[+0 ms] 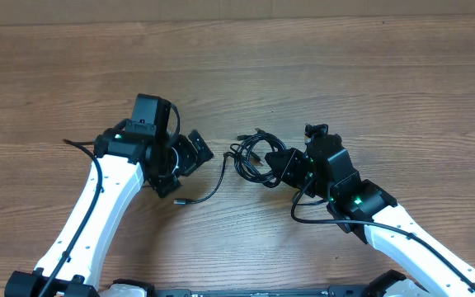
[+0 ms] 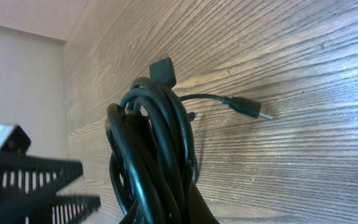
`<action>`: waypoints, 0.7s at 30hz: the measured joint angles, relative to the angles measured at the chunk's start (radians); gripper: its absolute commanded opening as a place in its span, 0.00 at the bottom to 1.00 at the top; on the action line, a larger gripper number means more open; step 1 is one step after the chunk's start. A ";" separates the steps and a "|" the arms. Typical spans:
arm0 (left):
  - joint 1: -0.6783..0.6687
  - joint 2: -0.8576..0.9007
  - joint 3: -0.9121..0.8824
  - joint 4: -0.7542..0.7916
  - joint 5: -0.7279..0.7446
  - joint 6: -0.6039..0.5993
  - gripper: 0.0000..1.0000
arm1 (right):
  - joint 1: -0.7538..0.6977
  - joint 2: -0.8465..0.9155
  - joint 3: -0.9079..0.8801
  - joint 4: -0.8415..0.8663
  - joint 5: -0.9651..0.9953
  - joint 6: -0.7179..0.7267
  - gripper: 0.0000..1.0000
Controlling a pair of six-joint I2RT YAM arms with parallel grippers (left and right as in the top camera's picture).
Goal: Untangle cables
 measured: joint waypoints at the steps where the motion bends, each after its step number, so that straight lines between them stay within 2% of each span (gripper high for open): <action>1: -0.002 0.000 -0.001 -0.006 0.011 -0.017 0.99 | 0.000 0.000 0.000 0.000 0.000 0.001 0.04; 10: -0.015 0.008 -0.124 0.046 0.130 -0.259 1.00 | 0.000 0.000 0.000 -0.002 0.000 0.000 0.04; 13: -0.015 0.014 -0.194 0.163 0.170 -0.326 1.00 | 0.000 0.000 0.000 -0.002 0.000 0.000 0.04; 18: -0.021 0.017 -0.307 0.475 0.238 -0.388 0.99 | 0.000 0.000 0.000 -0.002 0.000 0.000 0.04; 21: -0.036 0.017 -0.346 0.584 0.261 -0.430 0.99 | 0.000 0.000 0.000 -0.002 0.000 0.000 0.04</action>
